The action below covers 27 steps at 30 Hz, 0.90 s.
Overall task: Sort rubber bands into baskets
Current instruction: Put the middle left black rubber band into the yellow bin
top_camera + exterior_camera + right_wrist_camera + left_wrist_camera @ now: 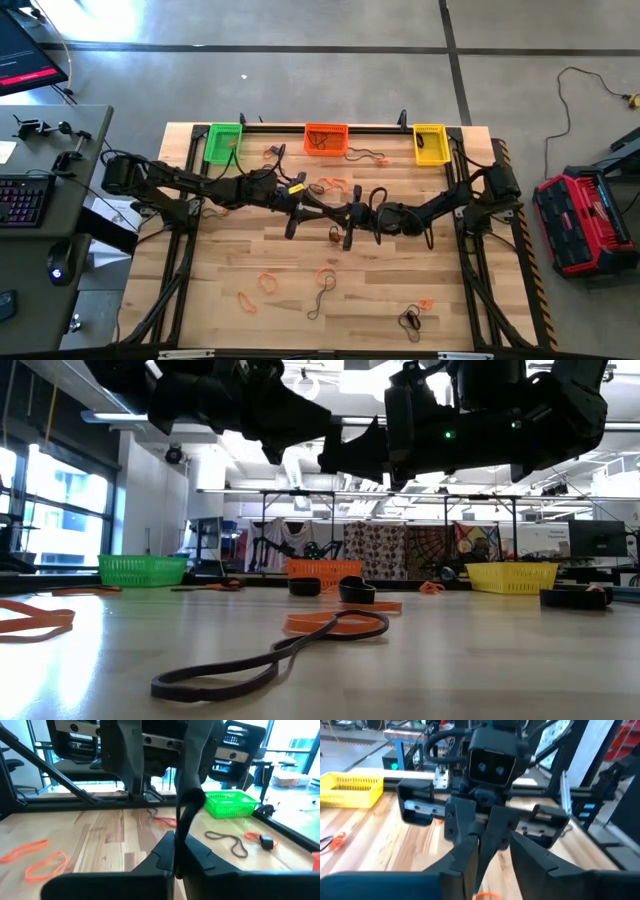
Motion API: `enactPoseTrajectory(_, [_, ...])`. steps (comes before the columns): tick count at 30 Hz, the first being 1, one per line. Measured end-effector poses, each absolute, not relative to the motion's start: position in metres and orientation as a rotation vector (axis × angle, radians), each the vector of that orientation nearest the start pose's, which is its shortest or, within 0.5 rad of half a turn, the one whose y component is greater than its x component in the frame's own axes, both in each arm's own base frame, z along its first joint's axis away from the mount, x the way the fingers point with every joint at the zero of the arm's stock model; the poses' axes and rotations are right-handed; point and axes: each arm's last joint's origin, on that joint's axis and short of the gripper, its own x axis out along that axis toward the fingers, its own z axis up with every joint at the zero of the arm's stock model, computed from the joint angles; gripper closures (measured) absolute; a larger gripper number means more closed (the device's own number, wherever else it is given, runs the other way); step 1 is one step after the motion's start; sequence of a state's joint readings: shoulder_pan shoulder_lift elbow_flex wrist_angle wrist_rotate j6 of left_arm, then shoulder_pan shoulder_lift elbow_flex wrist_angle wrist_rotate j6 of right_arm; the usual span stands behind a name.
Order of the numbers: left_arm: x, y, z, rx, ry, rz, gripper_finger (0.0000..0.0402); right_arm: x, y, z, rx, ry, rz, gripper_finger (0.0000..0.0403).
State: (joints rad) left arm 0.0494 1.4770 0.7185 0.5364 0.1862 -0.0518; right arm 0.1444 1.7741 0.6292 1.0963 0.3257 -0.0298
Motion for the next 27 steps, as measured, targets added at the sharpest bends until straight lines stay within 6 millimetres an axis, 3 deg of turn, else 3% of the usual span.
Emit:
enactPoseTrajectory(6, [0.306, 0.011, 0.212, -0.081, 0.317, -0.107, 0.0266, 0.322, 0.037, 0.158, -0.038, 0.056, -0.18, 0.0401])
enactPoseTrajectory(14, [0.304, 0.013, 0.207, -0.015, 0.352, -0.031, 0.0265, 0.322, 0.037, 0.159, -0.038, 0.052, -0.195, 0.0401])
enactPoseTrajectory(21, [0.29, 0.014, 0.185, -0.028, 0.341, 0.033, 0.0307, 0.314, 0.032, 0.166, -0.026, 0.166, -0.28, 0.0401])
enactPoseTrajectory(27, [0.27, 0.015, 0.169, -0.076, 0.225, 0.048, 0.0355, 0.295, 0.01, 0.186, 0.043, 0.296, -0.399, 0.0401])
